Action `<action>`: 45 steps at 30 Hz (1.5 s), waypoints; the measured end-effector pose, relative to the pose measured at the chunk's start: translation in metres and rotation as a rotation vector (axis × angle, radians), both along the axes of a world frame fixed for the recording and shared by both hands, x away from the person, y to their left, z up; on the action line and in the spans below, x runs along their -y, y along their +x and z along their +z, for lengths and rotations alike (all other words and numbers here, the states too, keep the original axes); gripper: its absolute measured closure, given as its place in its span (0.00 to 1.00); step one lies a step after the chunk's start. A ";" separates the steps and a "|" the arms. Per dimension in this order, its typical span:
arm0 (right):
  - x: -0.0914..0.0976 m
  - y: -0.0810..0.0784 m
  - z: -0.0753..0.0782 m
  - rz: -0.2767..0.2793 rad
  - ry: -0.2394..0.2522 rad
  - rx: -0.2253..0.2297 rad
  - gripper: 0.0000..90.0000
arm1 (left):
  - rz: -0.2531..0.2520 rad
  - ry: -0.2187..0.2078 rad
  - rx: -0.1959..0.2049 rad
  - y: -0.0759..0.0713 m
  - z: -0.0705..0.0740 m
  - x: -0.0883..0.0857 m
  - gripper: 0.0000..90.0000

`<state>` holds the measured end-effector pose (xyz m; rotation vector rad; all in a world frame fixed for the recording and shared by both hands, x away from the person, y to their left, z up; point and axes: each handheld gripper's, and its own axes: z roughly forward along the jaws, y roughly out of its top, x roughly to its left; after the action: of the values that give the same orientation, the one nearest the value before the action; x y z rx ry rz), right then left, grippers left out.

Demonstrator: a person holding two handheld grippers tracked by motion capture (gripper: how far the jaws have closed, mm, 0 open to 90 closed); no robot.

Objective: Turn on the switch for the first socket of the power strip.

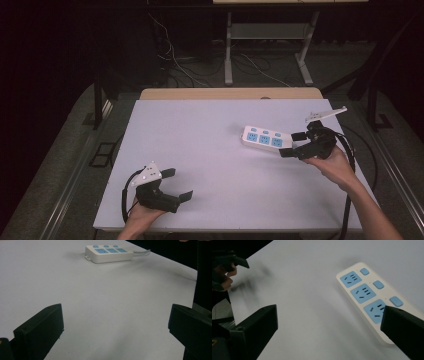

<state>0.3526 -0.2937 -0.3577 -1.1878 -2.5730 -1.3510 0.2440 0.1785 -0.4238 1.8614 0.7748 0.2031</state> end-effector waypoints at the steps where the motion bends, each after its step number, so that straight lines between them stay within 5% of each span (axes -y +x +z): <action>1: 0.001 0.002 0.000 -0.004 0.001 0.000 0.01 | 0.000 0.000 0.000 0.000 0.000 0.000 0.00; 45: 0.000 0.057 0.010 -0.038 -0.078 -0.040 0.01 | -0.005 0.003 -0.006 0.000 -0.001 0.001 0.00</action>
<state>0.4093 -0.2933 -0.3478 -1.2672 -2.6105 -1.2308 0.2445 0.1779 -0.4246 1.8675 0.7738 0.1958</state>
